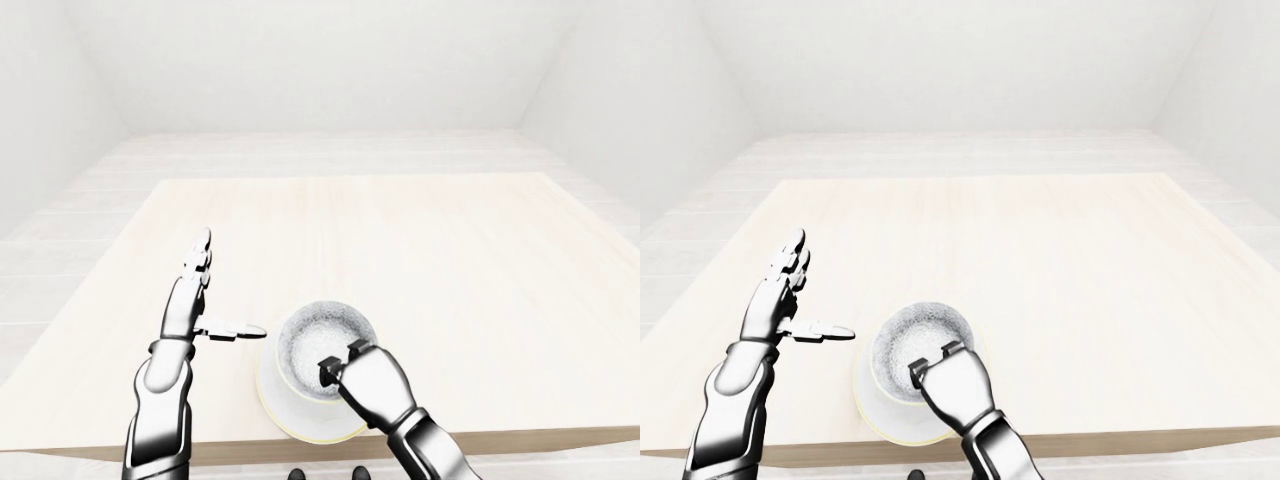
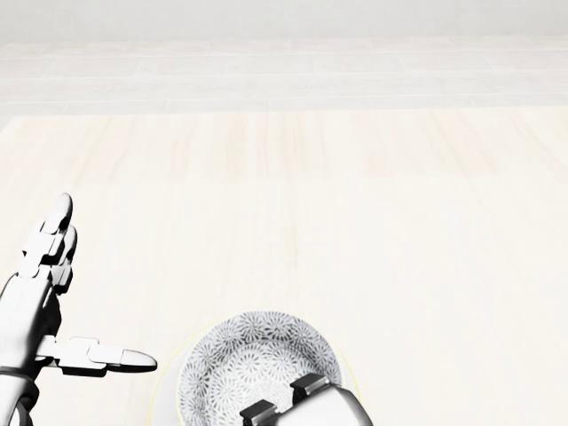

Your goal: Put the bowl on the plate.

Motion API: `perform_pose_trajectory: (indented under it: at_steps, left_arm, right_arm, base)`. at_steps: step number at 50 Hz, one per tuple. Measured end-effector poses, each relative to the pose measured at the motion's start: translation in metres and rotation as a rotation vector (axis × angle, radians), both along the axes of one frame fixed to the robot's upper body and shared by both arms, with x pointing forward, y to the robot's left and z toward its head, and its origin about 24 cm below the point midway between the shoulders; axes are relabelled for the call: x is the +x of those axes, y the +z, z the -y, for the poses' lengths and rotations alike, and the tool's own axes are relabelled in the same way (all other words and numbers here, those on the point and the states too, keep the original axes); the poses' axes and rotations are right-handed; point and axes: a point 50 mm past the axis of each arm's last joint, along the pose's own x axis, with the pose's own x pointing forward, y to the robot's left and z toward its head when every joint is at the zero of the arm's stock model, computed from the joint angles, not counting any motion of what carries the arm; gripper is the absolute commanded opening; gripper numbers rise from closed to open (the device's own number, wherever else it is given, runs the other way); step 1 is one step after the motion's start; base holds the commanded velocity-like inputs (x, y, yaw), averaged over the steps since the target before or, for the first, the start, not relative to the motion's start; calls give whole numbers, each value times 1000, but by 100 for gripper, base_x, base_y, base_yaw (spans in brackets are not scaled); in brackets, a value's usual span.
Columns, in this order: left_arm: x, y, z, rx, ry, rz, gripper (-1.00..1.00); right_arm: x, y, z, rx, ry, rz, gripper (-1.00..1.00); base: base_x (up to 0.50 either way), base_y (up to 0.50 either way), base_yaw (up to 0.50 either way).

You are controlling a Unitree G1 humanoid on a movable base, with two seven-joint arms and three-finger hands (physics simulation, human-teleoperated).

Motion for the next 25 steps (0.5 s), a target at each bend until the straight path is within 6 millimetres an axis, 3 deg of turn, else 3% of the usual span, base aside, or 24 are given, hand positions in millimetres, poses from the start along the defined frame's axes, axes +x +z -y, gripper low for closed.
perform_pose_trajectory:
  at_steps: [21, 25]
  left_arm:
    - [-1, -2, -1, -3, 3, -7, 100]
    - [-1, -2, 0, -2, 3, -8, 100]
  right_arm:
    - [-1, 6, -1, 1, 3, 13, 0]
    - [-1, 8, 0, 0, 3, 15, 12]
  base:
    - [0, 0, 0]
    - [0, 0, 0]
